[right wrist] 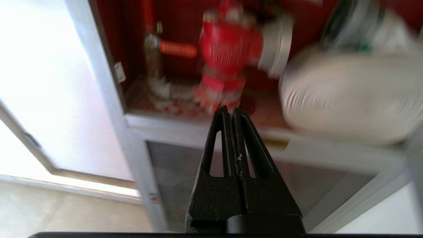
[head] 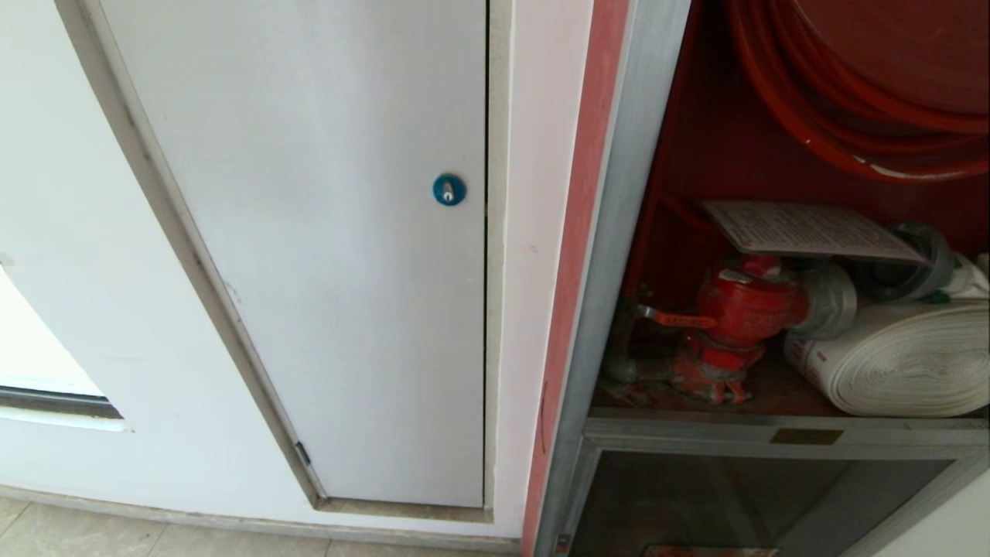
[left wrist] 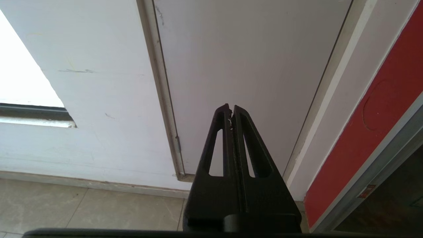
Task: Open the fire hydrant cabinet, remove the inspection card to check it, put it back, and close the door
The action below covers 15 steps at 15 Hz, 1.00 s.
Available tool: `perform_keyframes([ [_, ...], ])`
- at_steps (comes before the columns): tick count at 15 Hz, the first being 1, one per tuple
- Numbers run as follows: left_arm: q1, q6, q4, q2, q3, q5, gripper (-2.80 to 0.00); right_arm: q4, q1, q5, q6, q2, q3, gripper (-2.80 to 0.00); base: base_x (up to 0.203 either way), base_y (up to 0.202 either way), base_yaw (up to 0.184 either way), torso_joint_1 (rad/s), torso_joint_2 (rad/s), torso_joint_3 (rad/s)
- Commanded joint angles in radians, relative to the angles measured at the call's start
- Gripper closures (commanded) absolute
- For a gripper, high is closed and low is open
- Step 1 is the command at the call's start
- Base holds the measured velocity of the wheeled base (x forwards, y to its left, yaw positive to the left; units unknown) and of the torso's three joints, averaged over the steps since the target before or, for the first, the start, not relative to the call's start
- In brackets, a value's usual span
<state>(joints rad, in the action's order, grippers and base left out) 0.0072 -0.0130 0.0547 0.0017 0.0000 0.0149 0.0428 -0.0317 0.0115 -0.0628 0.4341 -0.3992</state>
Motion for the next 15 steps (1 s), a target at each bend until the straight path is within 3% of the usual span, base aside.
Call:
perform_keyframes([
  [1, 0.0, -0.001, 0.001, 0.0, 0.018, 0.0, 0.0, 0.009, -0.002, 0.0, -0.049, 0.203, -0.111, 0.0, 0.0, 0.0, 0.0, 0.0, 0.0, 0.0],
  [4, 0.0, -0.001, 0.001, 0.0, 0.018, 0.0, 0.0, -0.028, 0.023, -0.002, -0.217, 0.367, -0.31, 0.0, 0.0, 0.0, 0.0, 0.0, 0.0, 0.0],
  [8, 0.0, -0.001, 0.001, 0.0, 0.018, 0.0, 0.0, -0.294, 0.061, -0.002, -0.46, 0.498, -0.531, 0.0, 0.0, 0.0, 0.0, 0.0, 0.0, 0.0],
  [12, 0.0, -0.001, 0.001, 0.0, 0.018, 0.0, 0.0, -0.336, 0.212, -0.006, -0.763, 0.58, -0.589, 0.0, 0.0, 0.0, 0.0, 0.0, 0.0, 0.0],
  [14, 0.0, -0.001, 0.001, 0.0, 0.018, 0.0, 0.0, -0.314, 0.3, -0.008, -0.956, 0.611, -0.596, 0.0, 0.0, 0.0, 0.0, 0.0, 0.0, 0.0],
  [15, 0.0, -0.001, 0.001, 0.0, 0.018, 0.0, 0.0, -0.301, 0.309, -0.011, -1.018, 0.617, -0.597, 0.0, 0.0, 0.0, 0.0, 0.0, 0.0, 0.0],
])
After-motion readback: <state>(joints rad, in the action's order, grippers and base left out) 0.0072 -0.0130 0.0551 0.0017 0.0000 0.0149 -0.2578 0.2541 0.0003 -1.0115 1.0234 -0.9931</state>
